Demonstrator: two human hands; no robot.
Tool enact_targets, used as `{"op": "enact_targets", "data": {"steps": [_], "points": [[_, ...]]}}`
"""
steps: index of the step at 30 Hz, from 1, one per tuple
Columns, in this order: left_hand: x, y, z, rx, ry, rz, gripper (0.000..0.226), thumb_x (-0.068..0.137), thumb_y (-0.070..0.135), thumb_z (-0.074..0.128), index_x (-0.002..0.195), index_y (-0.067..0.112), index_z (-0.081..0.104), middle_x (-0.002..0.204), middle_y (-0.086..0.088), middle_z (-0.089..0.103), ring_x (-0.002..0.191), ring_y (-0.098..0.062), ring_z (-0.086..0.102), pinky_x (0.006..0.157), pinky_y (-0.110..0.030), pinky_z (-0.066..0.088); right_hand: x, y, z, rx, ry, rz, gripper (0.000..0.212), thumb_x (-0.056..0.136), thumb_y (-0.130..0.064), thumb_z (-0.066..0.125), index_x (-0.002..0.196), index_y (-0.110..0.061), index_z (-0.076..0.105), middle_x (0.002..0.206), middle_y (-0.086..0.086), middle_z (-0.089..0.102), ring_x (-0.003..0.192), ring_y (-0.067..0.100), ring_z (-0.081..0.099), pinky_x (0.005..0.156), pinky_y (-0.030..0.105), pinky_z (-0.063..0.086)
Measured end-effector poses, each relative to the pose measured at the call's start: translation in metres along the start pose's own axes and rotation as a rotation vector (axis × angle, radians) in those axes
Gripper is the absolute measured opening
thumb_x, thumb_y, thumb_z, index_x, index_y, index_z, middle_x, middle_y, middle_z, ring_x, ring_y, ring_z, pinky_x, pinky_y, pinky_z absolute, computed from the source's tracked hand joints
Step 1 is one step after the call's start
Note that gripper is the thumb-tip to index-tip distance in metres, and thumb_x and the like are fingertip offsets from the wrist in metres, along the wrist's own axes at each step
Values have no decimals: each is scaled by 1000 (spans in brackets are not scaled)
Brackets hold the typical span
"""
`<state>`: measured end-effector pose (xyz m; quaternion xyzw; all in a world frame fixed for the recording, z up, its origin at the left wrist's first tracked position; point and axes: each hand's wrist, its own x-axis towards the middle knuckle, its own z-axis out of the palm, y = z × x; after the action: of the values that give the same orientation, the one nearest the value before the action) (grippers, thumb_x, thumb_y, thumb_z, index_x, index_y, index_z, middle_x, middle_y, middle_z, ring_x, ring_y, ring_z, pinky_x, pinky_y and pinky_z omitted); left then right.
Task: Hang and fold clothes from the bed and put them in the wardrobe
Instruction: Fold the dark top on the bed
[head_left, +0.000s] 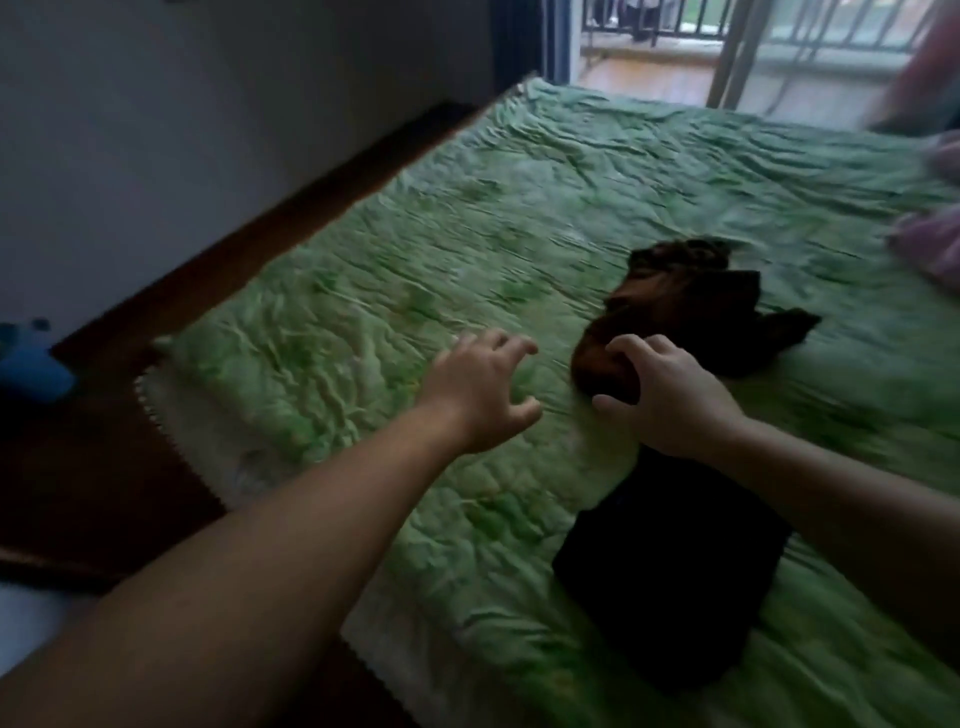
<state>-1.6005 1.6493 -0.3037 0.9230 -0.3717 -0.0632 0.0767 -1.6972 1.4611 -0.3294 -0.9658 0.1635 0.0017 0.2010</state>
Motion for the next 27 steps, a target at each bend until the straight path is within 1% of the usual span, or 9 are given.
{"op": "enact_targets", "data": {"steps": [6,11,14,15,16,19,22,24,27], "points": [[47,38,105,-37,-143,126,63,79,53,59,136,33,41,137,1,44,124,-24,45,98,-39,41,-13,76,66,0,-85,261,59,80,-54,61,131,-29,43,123,3,50,116,27,50,92,41,48],[64,44,180,-54,-293,168,60,80,48,59,135,31,43,132,-1,46,120,-26,49,95,-39,45,-25,98,136,2,-275,383,48,80,-54,61,120,-29,54,121,-1,54,111,23,55,87,37,50],[69,37,212,-66,-387,173,57,81,44,58,134,31,42,132,0,46,120,-25,50,93,-39,46,-33,91,179,-5,-506,419,75,72,-59,69,135,-29,42,132,1,46,121,25,47,93,42,49],[71,34,220,-66,-421,185,56,82,44,58,134,31,42,132,0,46,120,-25,50,92,-39,46,-36,85,190,-26,-571,421,78,72,-56,70,138,-28,38,134,2,42,122,27,45,93,43,49],[72,31,225,-61,-452,198,56,82,43,58,134,31,41,132,0,46,120,-25,50,92,-39,46,-39,80,199,-45,-573,417,69,77,-48,70,136,-27,40,131,3,42,118,27,48,90,42,50],[82,20,230,-47,-531,223,54,83,42,57,133,32,42,132,0,47,118,-25,52,92,-38,46,-43,72,214,-62,-405,380,14,91,-19,52,103,-22,59,106,1,57,95,24,60,77,38,53],[93,11,225,-93,-621,253,47,83,36,60,129,29,49,128,0,54,114,-23,55,92,-34,48,-38,74,209,63,-298,436,12,88,-19,53,88,-26,63,93,-5,62,84,19,62,73,38,54],[98,8,217,-206,-737,265,47,80,23,65,126,25,55,120,-1,62,106,-21,60,90,-30,50,-27,76,189,240,-137,496,8,84,-23,59,87,-27,65,90,-7,62,83,17,60,74,36,53],[110,12,192,-481,-919,256,43,75,3,70,114,13,59,96,-1,64,82,-15,60,77,-30,51,0,76,132,421,121,428,9,82,-15,63,87,-23,63,87,-4,57,82,15,55,75,29,45]]}}
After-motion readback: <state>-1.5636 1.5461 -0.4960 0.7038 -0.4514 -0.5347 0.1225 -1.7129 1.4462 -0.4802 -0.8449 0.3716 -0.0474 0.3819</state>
